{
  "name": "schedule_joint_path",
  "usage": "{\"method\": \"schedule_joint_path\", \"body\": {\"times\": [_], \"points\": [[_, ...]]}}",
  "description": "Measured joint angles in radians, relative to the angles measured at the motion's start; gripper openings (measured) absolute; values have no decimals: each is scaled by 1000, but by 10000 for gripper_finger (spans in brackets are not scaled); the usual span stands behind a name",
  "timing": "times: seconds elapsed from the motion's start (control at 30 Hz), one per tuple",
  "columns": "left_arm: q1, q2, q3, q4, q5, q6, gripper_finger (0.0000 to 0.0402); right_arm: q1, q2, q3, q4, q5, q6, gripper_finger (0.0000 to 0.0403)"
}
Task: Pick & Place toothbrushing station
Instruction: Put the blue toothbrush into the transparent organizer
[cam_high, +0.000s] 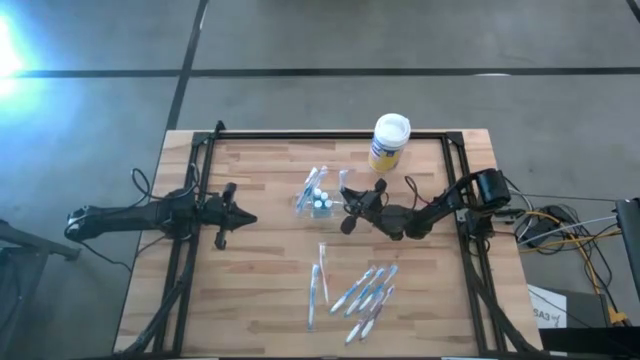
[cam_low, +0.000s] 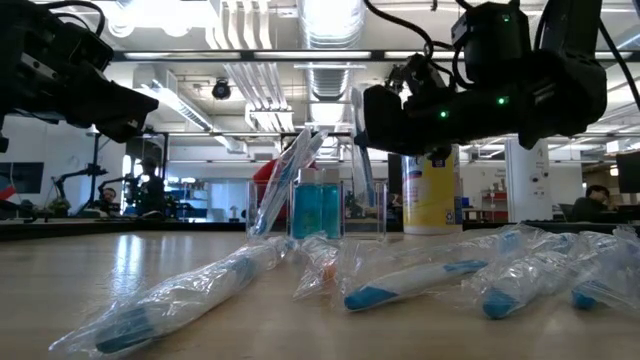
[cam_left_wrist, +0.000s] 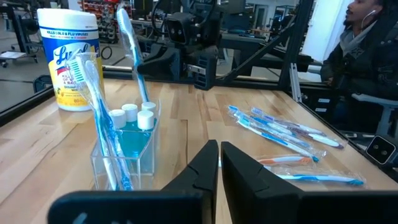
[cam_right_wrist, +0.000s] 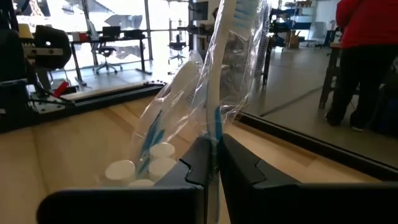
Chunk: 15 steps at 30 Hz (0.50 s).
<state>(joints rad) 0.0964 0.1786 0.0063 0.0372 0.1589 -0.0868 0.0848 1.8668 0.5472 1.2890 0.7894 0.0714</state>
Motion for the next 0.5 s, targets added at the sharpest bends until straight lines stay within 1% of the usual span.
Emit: {"method": "schedule_joint_path", "body": {"times": [0.2,0.37,0.5], "points": [[0,0,0,0,0,0,19,0,0,2,-34,0,7,18],[0,0,0,0,0,0,24,0,0,2,-60,-1,27,18],[0,0,0,0,0,0,28,-4,-1,2,-86,-26,32,18]]}}
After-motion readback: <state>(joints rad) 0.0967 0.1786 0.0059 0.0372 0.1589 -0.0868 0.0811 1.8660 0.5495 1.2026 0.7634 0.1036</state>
